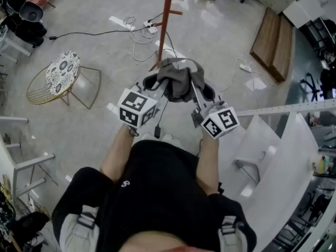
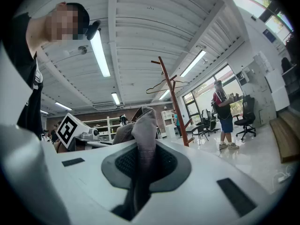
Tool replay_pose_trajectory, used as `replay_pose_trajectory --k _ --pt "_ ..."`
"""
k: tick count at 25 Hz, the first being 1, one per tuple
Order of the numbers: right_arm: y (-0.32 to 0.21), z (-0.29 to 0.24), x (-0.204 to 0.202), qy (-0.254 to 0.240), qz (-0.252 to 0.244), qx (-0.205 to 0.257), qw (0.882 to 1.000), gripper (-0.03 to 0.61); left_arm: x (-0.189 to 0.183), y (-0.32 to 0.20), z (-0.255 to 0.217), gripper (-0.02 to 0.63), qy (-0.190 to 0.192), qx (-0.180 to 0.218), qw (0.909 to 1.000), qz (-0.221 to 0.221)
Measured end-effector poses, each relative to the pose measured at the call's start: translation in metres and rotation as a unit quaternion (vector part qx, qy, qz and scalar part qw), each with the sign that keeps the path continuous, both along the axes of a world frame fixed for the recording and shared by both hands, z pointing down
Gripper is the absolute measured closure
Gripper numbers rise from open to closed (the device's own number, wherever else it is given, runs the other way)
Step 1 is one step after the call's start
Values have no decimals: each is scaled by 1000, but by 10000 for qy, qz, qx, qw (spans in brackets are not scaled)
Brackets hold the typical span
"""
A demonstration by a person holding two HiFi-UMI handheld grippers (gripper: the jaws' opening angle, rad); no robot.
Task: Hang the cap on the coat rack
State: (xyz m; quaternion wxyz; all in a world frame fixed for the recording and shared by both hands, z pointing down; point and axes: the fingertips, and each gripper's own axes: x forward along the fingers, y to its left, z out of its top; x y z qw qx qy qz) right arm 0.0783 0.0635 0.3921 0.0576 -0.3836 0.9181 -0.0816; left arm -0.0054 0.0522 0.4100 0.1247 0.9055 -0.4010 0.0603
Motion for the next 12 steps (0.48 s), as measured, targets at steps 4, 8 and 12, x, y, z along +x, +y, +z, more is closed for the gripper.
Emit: replay_pose_trajectory --k 4,8,12 --pt "0 1 -1 26 -14 14 10000 558 1 1 2 561 0 7 10000 -7" --pt "-2 2 3 60 -29 33 10000 558 5 0 2 561 12 20 10000 -15" --pt "-1 1 14 55 -33 61 10000 558 17 1 0 561 -18 41 10000 -26"
